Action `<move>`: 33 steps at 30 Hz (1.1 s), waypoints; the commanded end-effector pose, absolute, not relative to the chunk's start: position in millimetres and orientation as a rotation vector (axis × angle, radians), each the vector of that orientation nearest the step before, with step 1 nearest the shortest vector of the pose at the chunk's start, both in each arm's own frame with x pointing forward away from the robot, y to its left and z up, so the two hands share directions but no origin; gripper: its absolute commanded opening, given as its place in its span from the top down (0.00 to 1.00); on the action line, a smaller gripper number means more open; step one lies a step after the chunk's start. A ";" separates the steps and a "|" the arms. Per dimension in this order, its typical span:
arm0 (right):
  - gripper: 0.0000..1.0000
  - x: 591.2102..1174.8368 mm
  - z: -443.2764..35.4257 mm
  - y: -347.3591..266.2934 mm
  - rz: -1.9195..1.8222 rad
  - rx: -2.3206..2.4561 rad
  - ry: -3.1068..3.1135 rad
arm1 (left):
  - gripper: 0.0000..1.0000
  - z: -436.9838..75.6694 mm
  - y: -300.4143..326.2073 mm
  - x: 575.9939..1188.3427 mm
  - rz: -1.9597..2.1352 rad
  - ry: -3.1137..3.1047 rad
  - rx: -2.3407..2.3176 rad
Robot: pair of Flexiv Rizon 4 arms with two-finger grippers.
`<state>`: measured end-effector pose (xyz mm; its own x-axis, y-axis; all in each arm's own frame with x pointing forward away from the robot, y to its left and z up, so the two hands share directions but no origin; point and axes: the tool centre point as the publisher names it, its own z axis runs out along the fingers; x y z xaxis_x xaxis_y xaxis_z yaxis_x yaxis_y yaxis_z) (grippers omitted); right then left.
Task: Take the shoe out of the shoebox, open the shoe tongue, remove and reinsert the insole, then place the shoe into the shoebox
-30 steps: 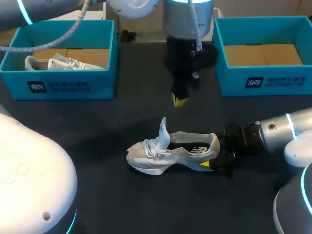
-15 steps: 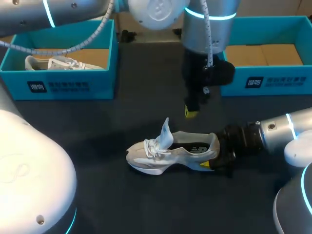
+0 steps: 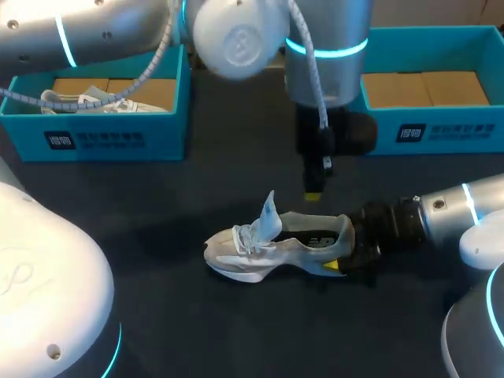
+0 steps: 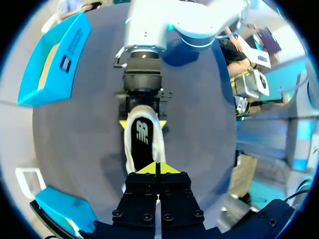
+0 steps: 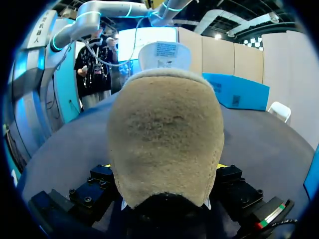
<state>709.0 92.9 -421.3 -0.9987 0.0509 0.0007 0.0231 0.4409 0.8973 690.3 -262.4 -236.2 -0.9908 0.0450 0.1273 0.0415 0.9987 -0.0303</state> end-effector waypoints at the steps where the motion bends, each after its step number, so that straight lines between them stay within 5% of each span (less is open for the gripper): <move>1: 1.00 709.6 -421.8 93.2 1.640 0.069 2.647 | 1.00 -265.5 -262.3 691.1 0.099 -3.020 -0.119; 33: 1.00 709.6 -421.8 93.2 1.640 0.069 2.647 | 1.00 -333.9 -271.4 698.1 0.082 -2.955 -0.273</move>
<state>708.9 92.8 -421.3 -0.9987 0.0509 0.0008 0.0232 0.4410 0.8972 699.5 -271.1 -326.9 -0.9691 0.1856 0.1625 0.1768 0.9820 -0.0669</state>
